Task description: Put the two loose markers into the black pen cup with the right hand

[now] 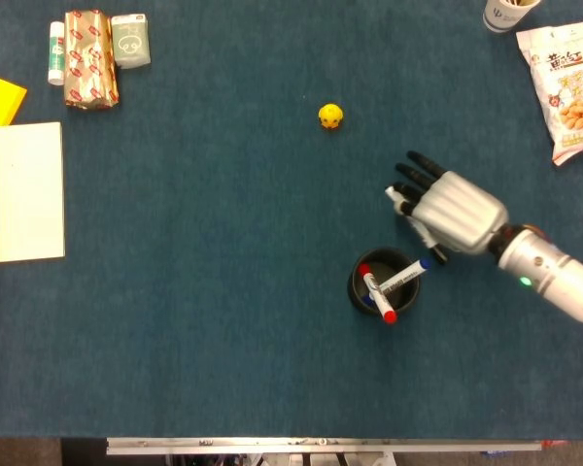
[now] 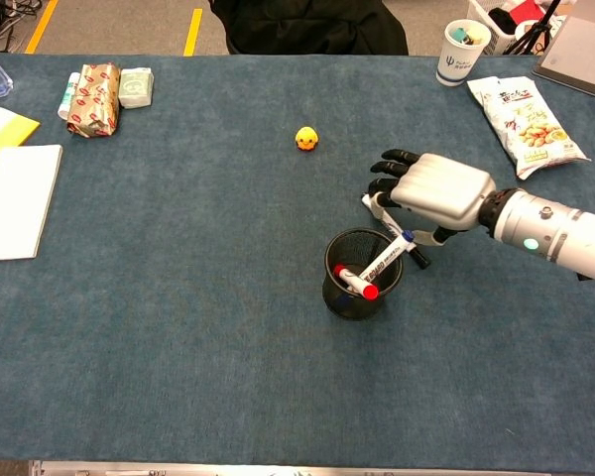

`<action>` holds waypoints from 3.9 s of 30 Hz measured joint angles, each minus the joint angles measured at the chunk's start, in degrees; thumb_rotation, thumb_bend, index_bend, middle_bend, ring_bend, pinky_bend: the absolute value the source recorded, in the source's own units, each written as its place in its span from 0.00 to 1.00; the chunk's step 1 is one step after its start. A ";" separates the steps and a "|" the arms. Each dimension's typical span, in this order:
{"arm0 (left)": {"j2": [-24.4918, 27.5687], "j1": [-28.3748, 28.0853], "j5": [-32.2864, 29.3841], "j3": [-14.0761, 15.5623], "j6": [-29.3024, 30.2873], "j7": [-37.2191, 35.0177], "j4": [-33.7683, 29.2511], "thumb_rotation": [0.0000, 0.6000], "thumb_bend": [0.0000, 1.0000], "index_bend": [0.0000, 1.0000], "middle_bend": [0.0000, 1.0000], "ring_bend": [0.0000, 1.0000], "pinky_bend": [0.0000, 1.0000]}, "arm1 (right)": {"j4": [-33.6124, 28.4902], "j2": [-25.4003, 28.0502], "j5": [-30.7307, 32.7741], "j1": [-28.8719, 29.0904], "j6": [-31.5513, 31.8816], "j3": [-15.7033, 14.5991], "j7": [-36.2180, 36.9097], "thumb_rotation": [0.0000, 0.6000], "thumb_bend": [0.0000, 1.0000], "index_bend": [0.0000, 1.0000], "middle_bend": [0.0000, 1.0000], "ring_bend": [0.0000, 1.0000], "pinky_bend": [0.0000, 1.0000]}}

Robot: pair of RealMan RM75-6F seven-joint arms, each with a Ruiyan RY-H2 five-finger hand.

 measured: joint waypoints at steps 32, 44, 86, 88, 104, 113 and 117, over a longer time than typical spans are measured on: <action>0.00 0.54 -0.23 0.18 0.00 0.55 -0.48 1.00 0.20 0.11 0.17 0.19 0.24 | 6.39 -1.55 -7.55 -3.76 10.53 -3.56 2.54 1.00 0.13 0.38 0.23 0.08 0.03; -0.21 0.70 -0.51 0.11 -0.06 0.02 0.27 1.00 0.20 0.11 0.17 0.19 0.24 | 9.50 -4.49 -7.59 -3.20 10.13 -3.42 2.88 1.00 0.21 0.40 0.23 0.08 0.03; 0.50 0.05 0.30 -0.19 -0.52 0.97 -1.17 1.00 0.19 0.11 0.17 0.19 0.24 | -7.58 2.95 -3.40 -5.45 20.03 1.08 16.35 1.00 0.30 0.62 0.31 0.10 0.03; 0.53 -0.05 0.50 -0.17 -0.57 1.25 -1.50 1.00 0.19 0.11 0.17 0.19 0.24 | -12.39 4.94 -3.69 -5.81 21.31 1.07 19.79 1.00 0.30 0.63 0.31 0.10 0.03; 0.75 -0.09 1.59 0.27 -0.18 1.89 -2.32 1.00 0.20 0.11 0.17 0.19 0.24 | -27.53 9.64 -6.67 -7.19 22.81 -3.53 46.31 1.00 0.30 0.63 0.31 0.10 0.03; 0.81 0.18 1.09 0.42 -0.26 1.76 -2.39 1.00 0.20 0.11 0.17 0.19 0.24 | -24.81 6.36 -4.68 -7.49 19.72 -4.39 51.96 1.00 0.30 0.58 0.29 0.10 0.03; 0.69 0.09 1.09 0.41 -0.38 1.76 -2.34 1.00 0.20 0.11 0.17 0.19 0.24 | -22.85 5.27 -4.32 -7.75 18.69 -4.64 52.02 1.00 0.26 0.32 0.21 0.06 0.03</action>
